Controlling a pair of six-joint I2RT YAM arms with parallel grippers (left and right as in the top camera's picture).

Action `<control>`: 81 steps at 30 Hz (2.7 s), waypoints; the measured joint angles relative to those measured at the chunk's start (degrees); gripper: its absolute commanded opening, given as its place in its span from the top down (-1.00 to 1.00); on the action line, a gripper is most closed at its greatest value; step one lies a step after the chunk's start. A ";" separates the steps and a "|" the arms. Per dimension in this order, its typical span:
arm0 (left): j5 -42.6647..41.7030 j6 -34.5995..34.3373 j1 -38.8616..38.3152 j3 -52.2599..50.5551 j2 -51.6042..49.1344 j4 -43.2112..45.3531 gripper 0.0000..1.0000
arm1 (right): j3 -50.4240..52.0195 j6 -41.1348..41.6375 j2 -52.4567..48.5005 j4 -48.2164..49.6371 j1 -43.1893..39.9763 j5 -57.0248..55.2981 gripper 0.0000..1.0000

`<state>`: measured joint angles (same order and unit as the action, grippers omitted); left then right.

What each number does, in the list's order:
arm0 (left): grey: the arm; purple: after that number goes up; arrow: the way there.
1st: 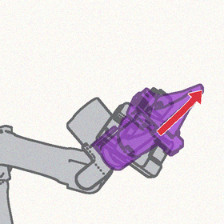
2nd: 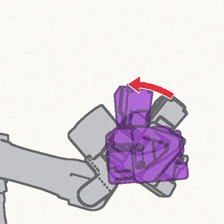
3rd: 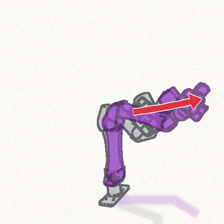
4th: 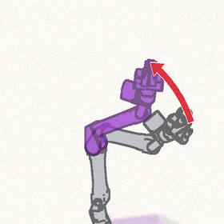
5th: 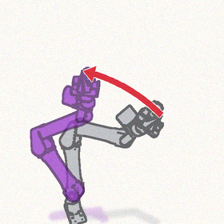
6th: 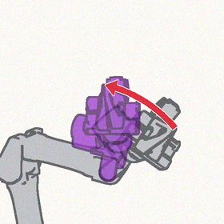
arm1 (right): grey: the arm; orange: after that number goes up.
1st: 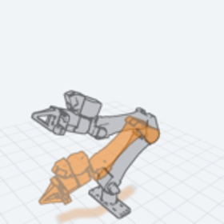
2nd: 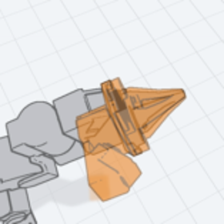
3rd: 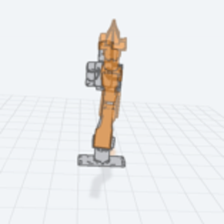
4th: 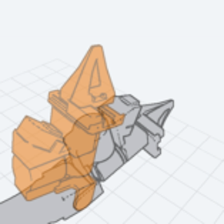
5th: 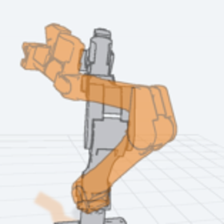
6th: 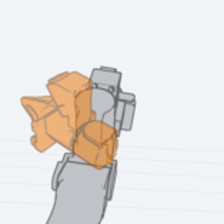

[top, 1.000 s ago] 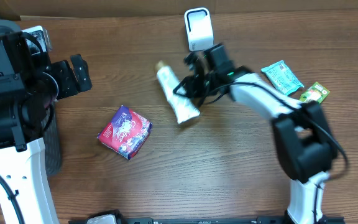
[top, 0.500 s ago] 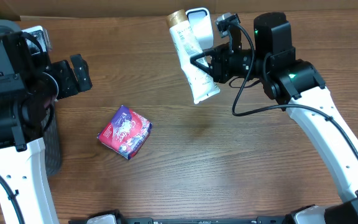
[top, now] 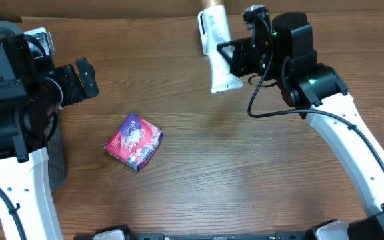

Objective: Scan the item barcode
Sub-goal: 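Lift the lotion tube and hold it against the white scanner, then carry the lotion tube right and set it beside the carton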

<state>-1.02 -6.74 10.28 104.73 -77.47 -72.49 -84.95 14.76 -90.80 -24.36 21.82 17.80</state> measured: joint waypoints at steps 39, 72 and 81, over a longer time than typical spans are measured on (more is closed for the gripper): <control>0.02 0.00 0.00 0.00 0.00 0.00 -0.99 | 0.04 -86.58 -44.63 62.47 4.79 -52.70 0.93; 0.02 0.00 0.00 0.00 0.00 -0.02 -0.99 | -0.11 -29.53 7.52 -1.97 4.31 -39.41 0.93; 0.02 0.00 0.00 0.00 0.00 0.00 -0.99 | 0.02 2.45 11.74 -23.17 -21.16 -14.03 0.93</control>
<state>-0.99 -6.74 10.28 104.73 -77.47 -72.49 -84.93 17.21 -79.07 -47.53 0.67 3.77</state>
